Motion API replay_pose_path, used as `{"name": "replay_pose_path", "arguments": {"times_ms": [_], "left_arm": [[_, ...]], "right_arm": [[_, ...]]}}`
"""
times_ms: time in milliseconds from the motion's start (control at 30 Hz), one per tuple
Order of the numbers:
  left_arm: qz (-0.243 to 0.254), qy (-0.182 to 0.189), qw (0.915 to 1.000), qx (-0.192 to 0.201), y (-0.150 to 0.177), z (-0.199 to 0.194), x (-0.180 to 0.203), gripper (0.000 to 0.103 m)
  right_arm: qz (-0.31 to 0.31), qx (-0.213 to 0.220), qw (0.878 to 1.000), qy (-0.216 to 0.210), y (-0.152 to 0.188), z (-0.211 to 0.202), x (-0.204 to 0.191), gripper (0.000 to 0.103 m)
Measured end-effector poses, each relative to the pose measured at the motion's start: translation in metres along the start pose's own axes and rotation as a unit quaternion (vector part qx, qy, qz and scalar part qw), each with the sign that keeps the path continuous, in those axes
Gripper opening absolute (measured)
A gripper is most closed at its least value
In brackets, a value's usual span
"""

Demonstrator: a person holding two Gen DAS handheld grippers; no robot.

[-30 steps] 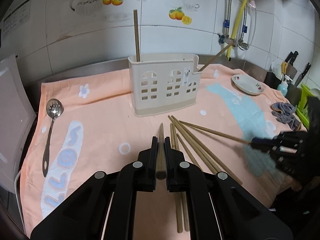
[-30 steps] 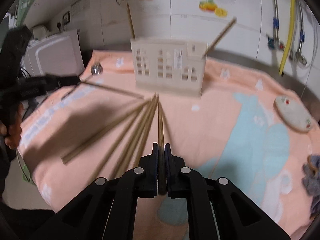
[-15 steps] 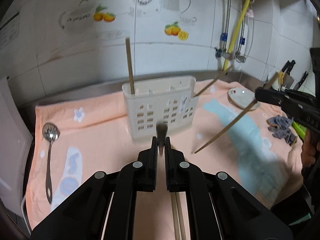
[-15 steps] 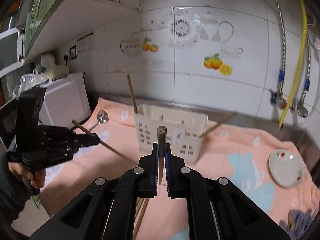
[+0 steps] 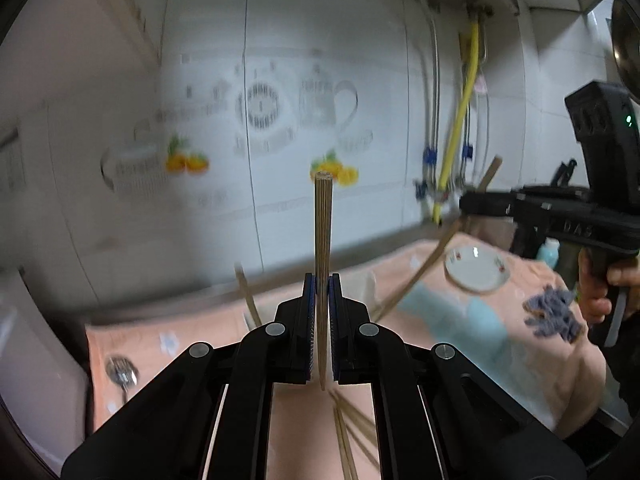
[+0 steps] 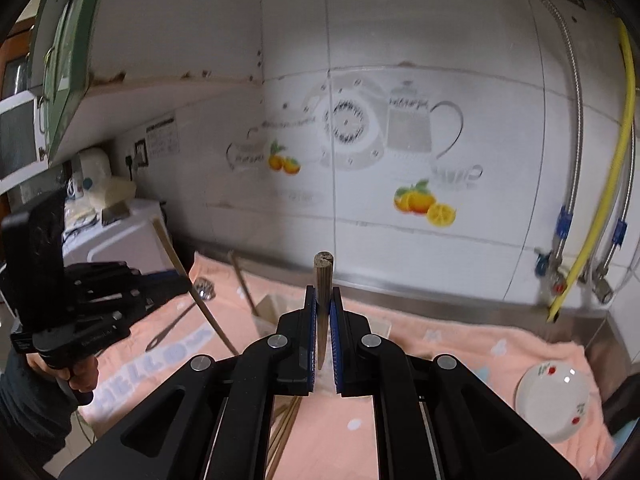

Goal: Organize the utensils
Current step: 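Raise the left tool's chopstick over the holder while the right tool carries its own, then open the left tool over the holder while the right tool releases its chopstick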

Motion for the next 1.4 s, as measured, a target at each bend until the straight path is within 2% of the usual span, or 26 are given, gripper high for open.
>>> {"name": "replay_pose_path", "arguments": {"times_ms": [167, 333, 700, 933, 1100, 1200, 1300, 1400], "left_arm": [[0.011, -0.023, 0.9992, 0.029, -0.035, 0.004, -0.002, 0.005], [0.014, -0.053, 0.9981, 0.027, -0.046, 0.027, -0.012, 0.005], [-0.026, -0.048, 0.9978, -0.037, -0.007, 0.08, -0.045, 0.005], [-0.024, -0.042, 0.9978, -0.046, 0.004, 0.087, -0.047, 0.006], [-0.02, -0.045, 0.998, -0.041, 0.005, 0.081, -0.045, 0.008], [-0.023, -0.046, 0.998, -0.036, 0.004, 0.075, -0.046, 0.008], [-0.024, -0.051, 0.9981, -0.027, 0.001, 0.063, -0.045, 0.019], [-0.017, -0.052, 0.9984, -0.016, 0.0, 0.045, -0.039, 0.02]], "right_arm": [[0.007, 0.012, 1.0, 0.011, -0.024, 0.001, 0.013, 0.006], [0.009, 0.009, 1.0, 0.029, -0.03, 0.016, 0.025, 0.006], [0.01, -0.054, 0.998, 0.044, 0.006, 0.08, 0.035, 0.006], [0.016, -0.078, 0.996, 0.043, 0.025, 0.103, 0.035, 0.006], [0.016, -0.078, 0.996, 0.047, 0.029, 0.104, 0.034, 0.007], [0.015, -0.07, 0.996, 0.05, 0.027, 0.099, 0.032, 0.016], [0.009, -0.054, 0.997, 0.059, 0.024, 0.085, 0.029, 0.023], [0.001, -0.038, 0.997, 0.063, 0.025, 0.068, 0.023, 0.028]]}}
Point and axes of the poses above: each gripper's, at about its wrist camera, not at the fingertips, and z roughly the way its jaws point, x to its right, y to its underside, the point moved 3 cm from there along z, roughly the way its jaws point, and after that the axes turned 3 degrees about z, right-handed, at the moved point
